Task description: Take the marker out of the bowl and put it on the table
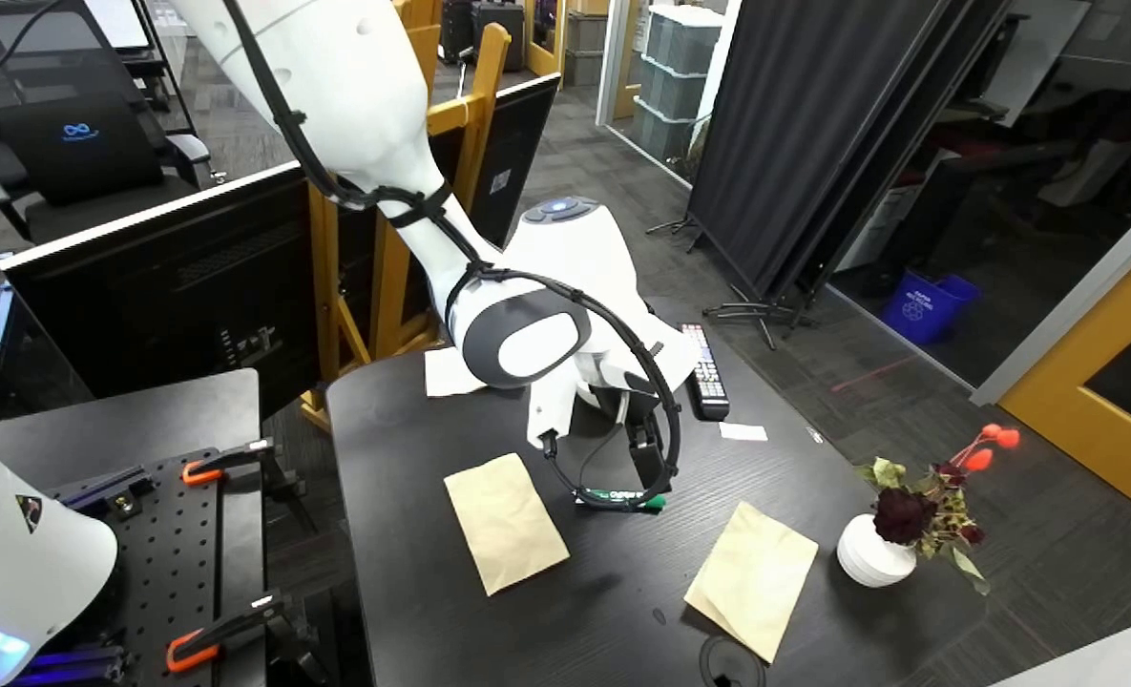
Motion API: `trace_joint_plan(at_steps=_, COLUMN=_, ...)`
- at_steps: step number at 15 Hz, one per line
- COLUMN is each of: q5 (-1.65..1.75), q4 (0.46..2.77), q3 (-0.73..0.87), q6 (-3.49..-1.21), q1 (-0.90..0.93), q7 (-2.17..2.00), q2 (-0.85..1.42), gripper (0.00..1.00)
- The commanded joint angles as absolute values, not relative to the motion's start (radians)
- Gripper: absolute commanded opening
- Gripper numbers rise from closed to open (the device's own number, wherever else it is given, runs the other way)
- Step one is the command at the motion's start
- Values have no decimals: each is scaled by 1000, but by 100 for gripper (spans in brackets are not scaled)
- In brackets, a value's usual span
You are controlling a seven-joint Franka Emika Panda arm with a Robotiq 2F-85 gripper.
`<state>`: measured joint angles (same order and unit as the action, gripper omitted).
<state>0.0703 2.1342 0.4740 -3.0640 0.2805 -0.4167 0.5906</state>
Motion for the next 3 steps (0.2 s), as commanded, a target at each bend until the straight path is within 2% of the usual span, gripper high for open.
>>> trace_joint_plan(at_steps=1, q5=44, q4=2136, q3=464, q6=-3064, q1=275, q7=-386, q2=584, gripper=100)
trace_joint_plan(at_steps=3, q5=42, q4=2141, q3=442, q6=-3064, q1=257, q7=-372, q2=569, gripper=100)
